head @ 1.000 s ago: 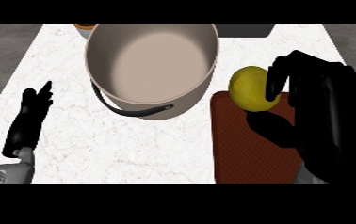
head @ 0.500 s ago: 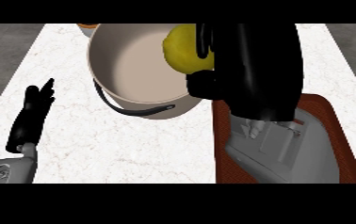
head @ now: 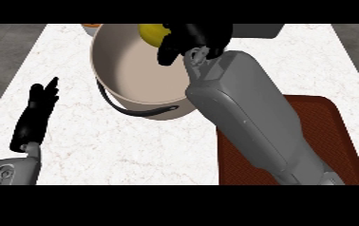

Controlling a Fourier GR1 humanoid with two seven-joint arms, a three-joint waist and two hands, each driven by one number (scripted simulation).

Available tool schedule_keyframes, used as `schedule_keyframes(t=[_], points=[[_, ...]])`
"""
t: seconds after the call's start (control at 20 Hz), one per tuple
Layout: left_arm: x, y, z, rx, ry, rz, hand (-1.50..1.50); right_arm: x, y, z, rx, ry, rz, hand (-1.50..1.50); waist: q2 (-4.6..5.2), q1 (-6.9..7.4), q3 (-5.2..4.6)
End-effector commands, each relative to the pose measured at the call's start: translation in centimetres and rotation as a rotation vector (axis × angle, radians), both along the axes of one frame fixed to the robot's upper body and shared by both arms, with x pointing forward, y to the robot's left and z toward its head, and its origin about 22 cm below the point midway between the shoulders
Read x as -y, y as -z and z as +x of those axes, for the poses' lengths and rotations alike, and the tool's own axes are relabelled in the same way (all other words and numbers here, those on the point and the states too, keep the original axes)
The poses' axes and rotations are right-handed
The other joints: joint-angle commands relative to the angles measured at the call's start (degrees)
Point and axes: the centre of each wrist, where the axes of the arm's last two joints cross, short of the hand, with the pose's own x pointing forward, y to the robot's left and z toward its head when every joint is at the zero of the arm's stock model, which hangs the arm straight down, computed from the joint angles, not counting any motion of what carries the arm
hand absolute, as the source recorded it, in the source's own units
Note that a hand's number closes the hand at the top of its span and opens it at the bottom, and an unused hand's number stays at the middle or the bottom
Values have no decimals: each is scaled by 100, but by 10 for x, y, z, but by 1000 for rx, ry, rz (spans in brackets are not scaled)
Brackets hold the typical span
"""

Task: Pick the lemon from the tray and place it in the pot

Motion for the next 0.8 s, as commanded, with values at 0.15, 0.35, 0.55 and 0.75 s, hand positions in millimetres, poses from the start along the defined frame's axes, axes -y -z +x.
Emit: schedule_keyframes(t=[0.15, 0.35, 0.55, 0.75], points=[[18, -5, 11, 14, 13, -8, 0, -14, 53, 40, -175, 16, 60, 150, 42, 108, -1], [-3, -10, 5, 6, 29, -4, 0, -4, 69, 59, -259, 15, 149, -150, 36, 88, 1], [-3, 6, 4, 2, 4, 9, 0, -8, 82, 60, -216, -32, 267, -150, 34, 73, 0], [13, 0, 5, 6, 49, -2, 0, -4, 72, 66, -106, -7, 488, -150, 55, 189, 3]])
